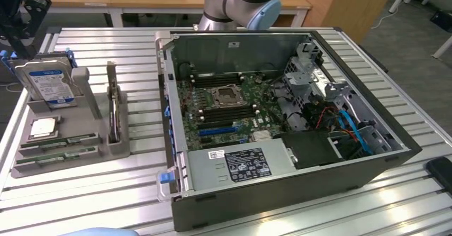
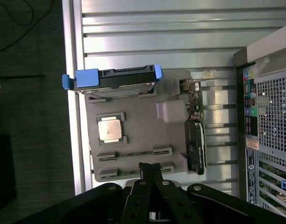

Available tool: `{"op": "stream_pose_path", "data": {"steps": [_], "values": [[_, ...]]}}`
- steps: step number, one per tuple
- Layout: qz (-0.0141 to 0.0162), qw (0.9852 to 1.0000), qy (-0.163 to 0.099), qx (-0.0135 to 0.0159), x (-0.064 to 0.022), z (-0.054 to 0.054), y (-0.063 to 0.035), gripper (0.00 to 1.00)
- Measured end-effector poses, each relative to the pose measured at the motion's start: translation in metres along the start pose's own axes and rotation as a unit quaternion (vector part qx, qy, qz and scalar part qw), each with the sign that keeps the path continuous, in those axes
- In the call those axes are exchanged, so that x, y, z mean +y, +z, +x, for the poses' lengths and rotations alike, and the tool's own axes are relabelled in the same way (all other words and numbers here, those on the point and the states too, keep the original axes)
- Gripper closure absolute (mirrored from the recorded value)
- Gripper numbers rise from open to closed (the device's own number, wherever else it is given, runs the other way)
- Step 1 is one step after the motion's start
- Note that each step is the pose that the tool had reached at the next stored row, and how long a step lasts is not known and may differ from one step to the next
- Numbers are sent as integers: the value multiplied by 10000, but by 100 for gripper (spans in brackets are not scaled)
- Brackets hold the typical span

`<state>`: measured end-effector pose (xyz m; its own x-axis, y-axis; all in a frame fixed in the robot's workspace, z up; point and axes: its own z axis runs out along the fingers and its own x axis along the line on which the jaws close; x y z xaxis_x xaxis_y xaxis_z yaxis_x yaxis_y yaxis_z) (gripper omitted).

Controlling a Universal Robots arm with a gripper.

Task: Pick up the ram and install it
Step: 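Pick up the ram and move it above insertion slot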

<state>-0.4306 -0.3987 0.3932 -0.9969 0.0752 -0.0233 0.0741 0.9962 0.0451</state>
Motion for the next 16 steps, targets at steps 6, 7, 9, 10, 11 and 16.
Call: {"op": "stream_pose_path", "data": {"steps": [6,7,9,10,11,16], "values": [[0,10000,0,0,0,0,2,90],[0,10000,0,5,-1,0,12,90],[2,10000,2,33,-2,2,42,90],[3,10000,3,45,-3,2,58,90],[4,10000,2,55,-5,2,76,90],[5,10000,3,69,-9,4,167,90]]}}
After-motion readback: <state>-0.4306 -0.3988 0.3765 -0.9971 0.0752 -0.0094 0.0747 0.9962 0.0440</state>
